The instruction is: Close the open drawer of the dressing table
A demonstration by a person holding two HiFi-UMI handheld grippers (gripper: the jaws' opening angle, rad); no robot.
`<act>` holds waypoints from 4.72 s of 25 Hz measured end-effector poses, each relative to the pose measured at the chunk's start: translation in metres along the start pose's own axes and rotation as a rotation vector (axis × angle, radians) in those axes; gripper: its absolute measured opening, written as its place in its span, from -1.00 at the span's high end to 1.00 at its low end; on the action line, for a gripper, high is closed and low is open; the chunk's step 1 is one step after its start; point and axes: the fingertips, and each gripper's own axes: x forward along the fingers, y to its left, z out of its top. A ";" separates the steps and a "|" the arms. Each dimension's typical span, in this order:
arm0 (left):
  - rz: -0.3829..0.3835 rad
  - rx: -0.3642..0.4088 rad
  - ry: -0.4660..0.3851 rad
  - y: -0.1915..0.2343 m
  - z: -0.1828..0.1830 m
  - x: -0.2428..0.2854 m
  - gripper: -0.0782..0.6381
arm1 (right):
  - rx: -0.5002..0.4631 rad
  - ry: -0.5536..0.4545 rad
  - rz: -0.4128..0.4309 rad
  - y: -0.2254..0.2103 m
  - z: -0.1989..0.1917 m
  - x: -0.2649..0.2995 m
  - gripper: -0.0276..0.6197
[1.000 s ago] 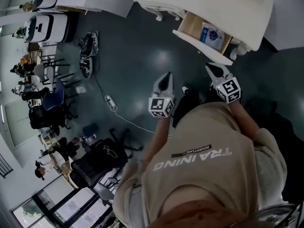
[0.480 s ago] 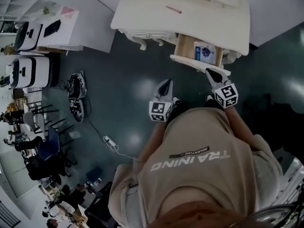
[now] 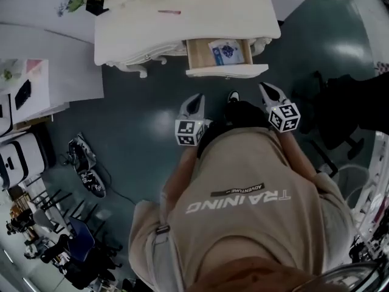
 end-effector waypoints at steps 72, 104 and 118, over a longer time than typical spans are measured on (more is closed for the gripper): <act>-0.307 -0.071 0.656 0.113 -0.028 0.263 0.78 | 0.232 0.671 0.062 -0.138 -0.063 0.222 0.90; -0.168 -0.090 0.431 0.107 0.038 0.276 0.78 | 0.077 0.482 0.213 -0.154 0.001 0.233 0.90; -0.051 0.153 -0.099 0.078 0.244 0.237 0.78 | -0.178 -0.123 0.175 -0.120 0.216 0.168 0.90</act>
